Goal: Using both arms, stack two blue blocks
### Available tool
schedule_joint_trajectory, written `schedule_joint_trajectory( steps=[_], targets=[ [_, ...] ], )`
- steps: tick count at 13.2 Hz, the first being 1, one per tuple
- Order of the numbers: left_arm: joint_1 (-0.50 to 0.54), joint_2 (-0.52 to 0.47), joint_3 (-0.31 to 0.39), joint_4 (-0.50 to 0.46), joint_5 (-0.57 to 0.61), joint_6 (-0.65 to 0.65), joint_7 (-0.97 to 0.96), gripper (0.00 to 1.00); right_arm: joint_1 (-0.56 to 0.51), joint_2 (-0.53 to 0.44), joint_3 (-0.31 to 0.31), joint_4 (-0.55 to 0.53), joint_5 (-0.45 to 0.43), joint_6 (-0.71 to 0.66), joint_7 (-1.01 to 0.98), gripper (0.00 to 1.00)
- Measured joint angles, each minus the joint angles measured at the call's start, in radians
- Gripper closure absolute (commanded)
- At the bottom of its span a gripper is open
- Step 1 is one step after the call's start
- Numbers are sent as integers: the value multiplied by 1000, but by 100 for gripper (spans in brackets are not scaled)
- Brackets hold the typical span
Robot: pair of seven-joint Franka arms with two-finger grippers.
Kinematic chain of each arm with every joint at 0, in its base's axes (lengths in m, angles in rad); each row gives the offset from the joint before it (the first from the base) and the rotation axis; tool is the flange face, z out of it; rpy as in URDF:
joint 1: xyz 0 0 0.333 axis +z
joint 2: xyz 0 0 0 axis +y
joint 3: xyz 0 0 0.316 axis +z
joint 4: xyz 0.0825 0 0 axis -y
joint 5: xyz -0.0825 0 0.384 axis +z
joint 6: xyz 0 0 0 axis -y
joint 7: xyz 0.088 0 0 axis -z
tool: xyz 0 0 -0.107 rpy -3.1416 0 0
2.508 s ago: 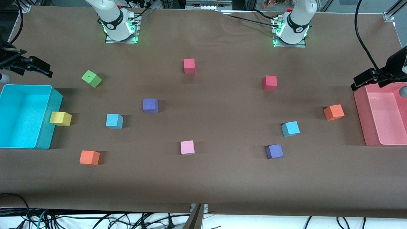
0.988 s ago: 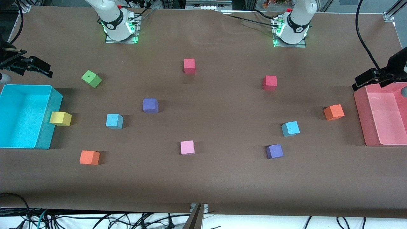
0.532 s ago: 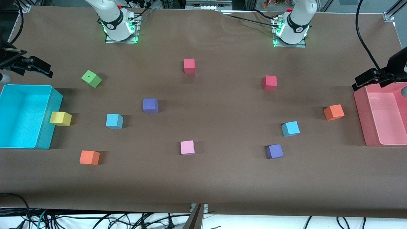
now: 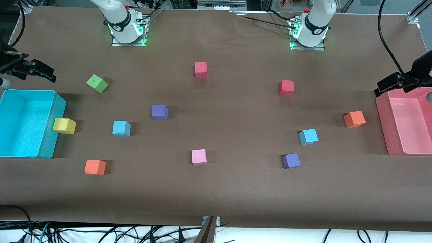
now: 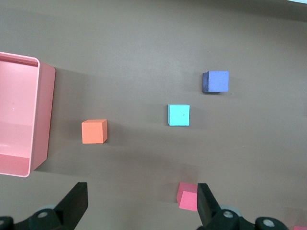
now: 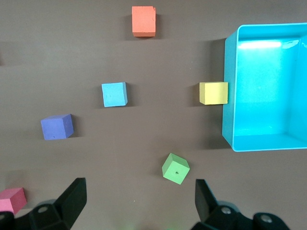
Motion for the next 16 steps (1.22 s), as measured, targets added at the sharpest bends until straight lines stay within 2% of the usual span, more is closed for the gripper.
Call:
schedule_joint_trajectory(
  steps=[11, 16],
  targets=[
    [0, 0, 0, 1, 0, 0, 0, 0, 0, 1, 2, -2, 0, 0, -1, 0],
    [0, 0, 0, 1, 0, 0, 0, 0, 1, 39, 7, -9, 1, 3, -2, 0]
  ],
)
